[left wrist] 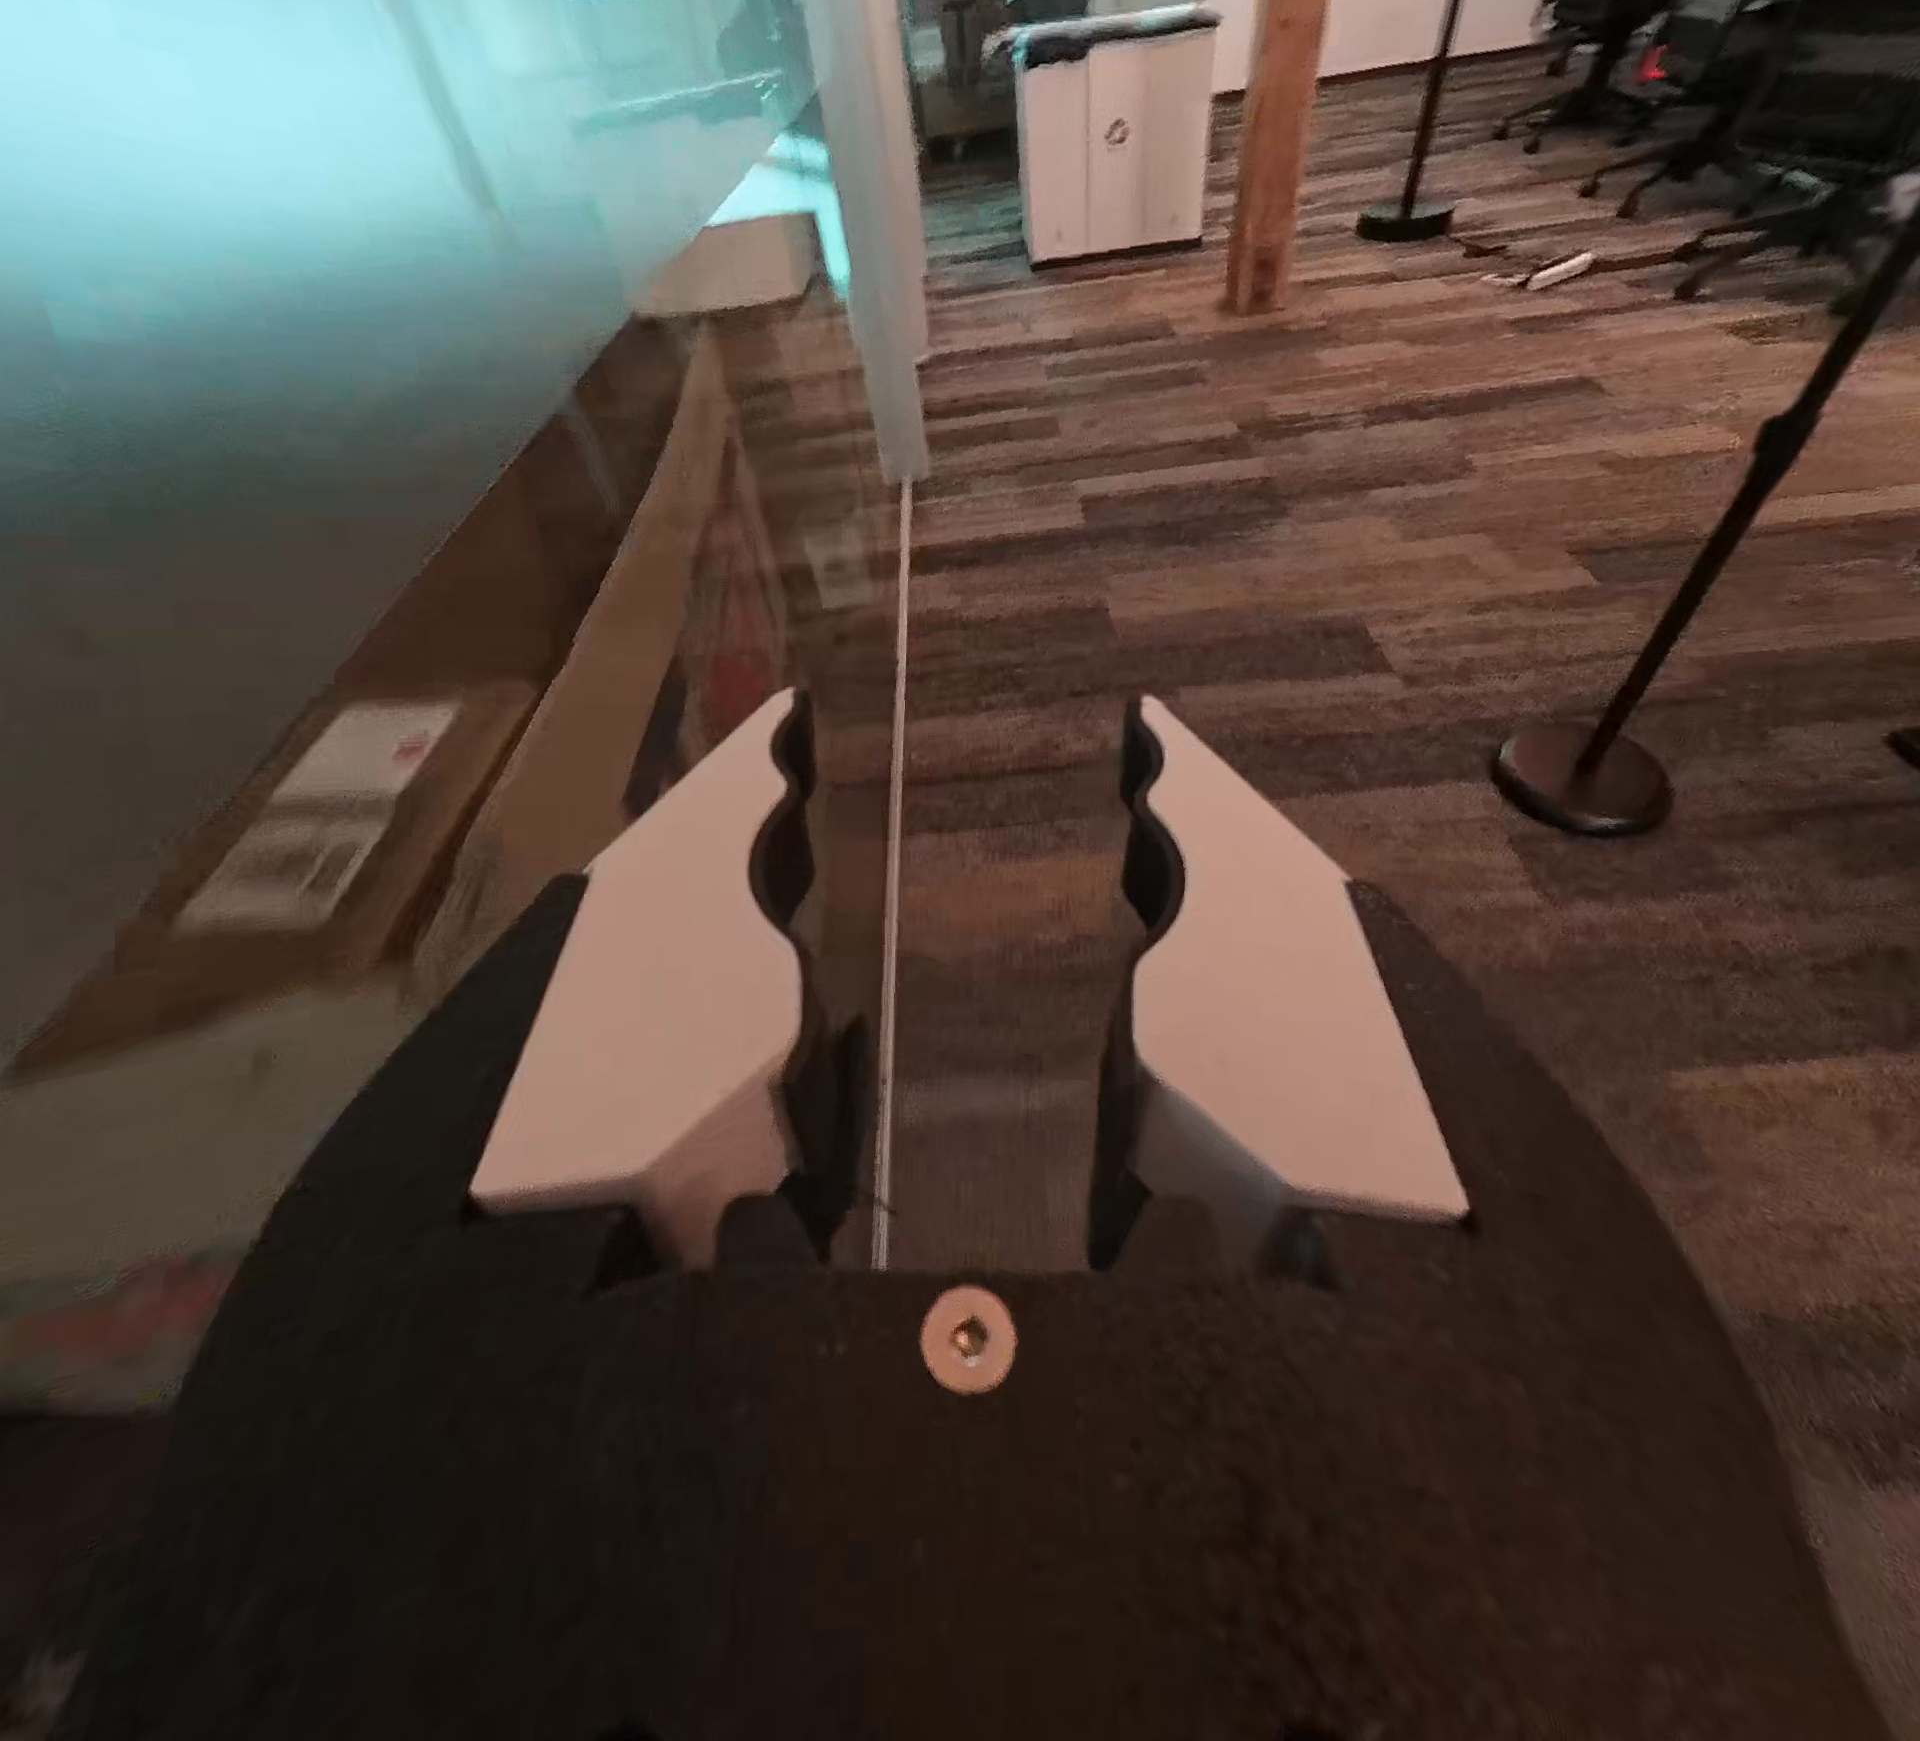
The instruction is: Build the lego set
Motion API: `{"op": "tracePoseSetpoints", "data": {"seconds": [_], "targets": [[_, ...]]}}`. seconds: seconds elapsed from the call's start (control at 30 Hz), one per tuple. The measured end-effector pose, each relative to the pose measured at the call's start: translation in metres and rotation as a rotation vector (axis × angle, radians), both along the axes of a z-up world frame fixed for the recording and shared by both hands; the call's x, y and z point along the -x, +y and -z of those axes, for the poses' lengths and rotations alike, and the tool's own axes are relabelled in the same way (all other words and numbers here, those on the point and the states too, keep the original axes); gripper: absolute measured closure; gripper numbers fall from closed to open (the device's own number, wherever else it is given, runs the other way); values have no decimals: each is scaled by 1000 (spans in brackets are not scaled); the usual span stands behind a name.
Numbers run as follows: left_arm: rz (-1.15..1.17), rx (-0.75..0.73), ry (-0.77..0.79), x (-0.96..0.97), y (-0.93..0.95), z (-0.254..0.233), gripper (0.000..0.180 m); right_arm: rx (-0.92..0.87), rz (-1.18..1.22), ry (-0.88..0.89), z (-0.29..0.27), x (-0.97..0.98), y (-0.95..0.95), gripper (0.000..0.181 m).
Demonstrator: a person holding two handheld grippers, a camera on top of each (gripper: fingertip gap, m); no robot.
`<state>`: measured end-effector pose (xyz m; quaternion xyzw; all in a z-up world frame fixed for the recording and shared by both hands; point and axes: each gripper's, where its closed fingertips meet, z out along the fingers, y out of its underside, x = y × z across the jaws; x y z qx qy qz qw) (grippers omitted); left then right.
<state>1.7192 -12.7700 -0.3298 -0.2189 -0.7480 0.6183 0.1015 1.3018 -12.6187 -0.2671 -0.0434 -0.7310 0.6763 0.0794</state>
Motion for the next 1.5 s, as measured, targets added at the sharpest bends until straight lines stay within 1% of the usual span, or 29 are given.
{"op": "tracePoseSetpoints", "data": {"seconds": [0.03,0.17,0.33,0.4,0.5,0.6,0.67,0.73,0.8,0.9,1.03,1.17,1.23,1.37,1.5], "targets": [[42,23,6,29,-34,-10,122,9,12,7,-4,15,-19,130],[290,59,27,179,-140,-43,121,7,110,-3,-8,83,-76,130],[599,159,106,371,-223,-75,122,-71,166,36,26,163,-145,130],[662,178,142,432,-255,-76,124,-84,162,53,37,193,-181,130],[726,170,160,507,-305,-68,124,-85,130,102,43,239,-258,131],[740,117,114,569,-371,-56,126,-94,91,109,40,282,-339,132],[724,104,95,598,-421,-56,123,-101,61,97,33,307,-393,131],[681,111,97,618,-471,-58,125,-79,20,119,24,328,-443,131],[627,72,117,638,-523,-53,125,-95,19,122,25,355,-493,132],[615,25,130,672,-580,-47,126,-103,28,117,24,396,-560,132],[658,70,78,748,-661,-43,128,-93,218,175,13,487,-623,134],[747,70,153,850,-738,-50,129,-88,399,159,15,586,-670,137],[832,72,171,910,-767,-54,130,-96,491,156,17,636,-690,138],[1046,6,149,1034,-799,-62,128,-138,653,72,20,728,-722,139],[1218,-7,136,1153,-805,-63,129,-158,800,68,16,813,-737,140]]}}
